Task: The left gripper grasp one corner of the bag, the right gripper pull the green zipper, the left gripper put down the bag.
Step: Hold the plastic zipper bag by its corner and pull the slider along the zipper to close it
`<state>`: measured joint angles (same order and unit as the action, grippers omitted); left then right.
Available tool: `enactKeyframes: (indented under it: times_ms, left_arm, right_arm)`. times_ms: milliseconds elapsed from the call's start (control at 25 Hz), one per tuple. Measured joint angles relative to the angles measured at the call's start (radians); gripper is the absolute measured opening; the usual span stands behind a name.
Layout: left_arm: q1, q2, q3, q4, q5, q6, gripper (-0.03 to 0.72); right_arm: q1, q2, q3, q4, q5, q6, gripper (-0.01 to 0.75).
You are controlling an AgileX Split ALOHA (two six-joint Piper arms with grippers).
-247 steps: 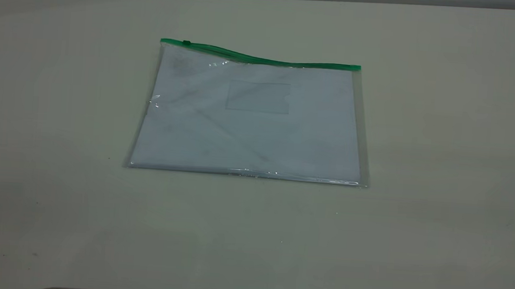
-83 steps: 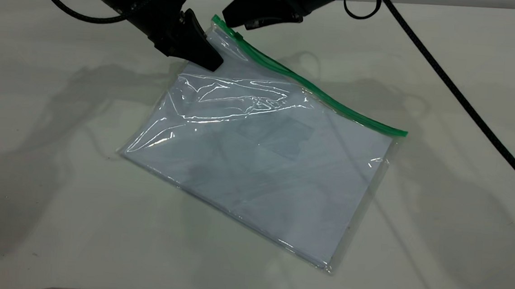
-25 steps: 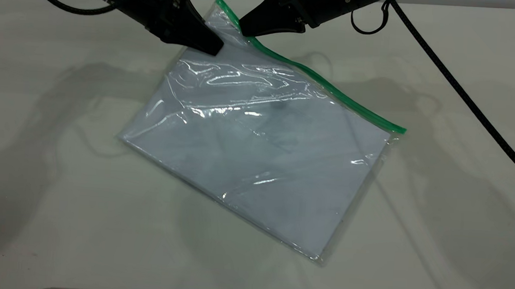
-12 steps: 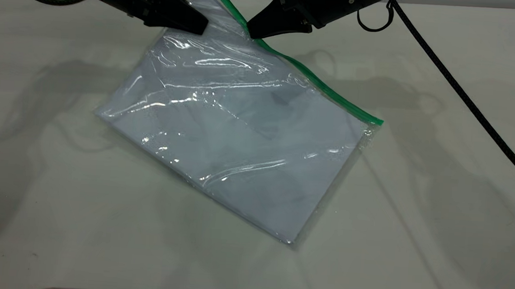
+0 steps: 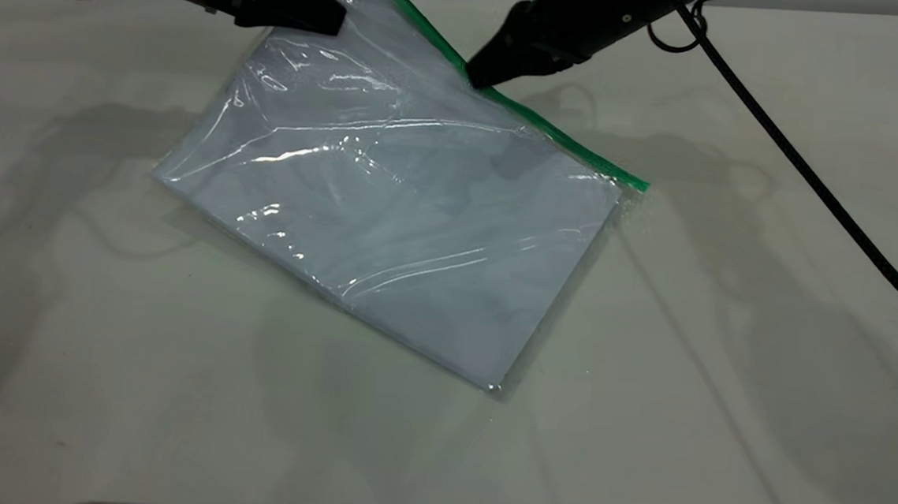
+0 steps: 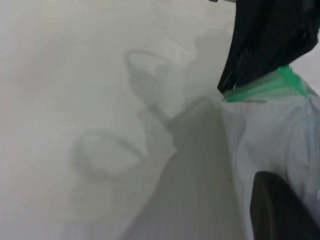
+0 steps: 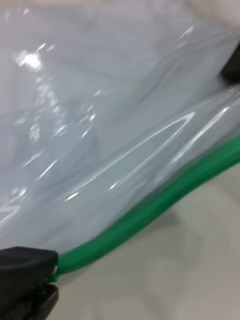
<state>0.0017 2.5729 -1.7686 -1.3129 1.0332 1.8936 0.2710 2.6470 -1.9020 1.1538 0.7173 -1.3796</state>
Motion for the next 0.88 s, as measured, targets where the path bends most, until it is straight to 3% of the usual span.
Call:
enactKeyframes:
  times_ms: [880]
  left_arm:
    - [0.026, 0.000, 0.000, -0.051, 0.012, 0.012, 0.053]
  right_arm:
    - [-0.114, 0.034, 0.002, -0.120, -0.003, 0.072, 0.045]
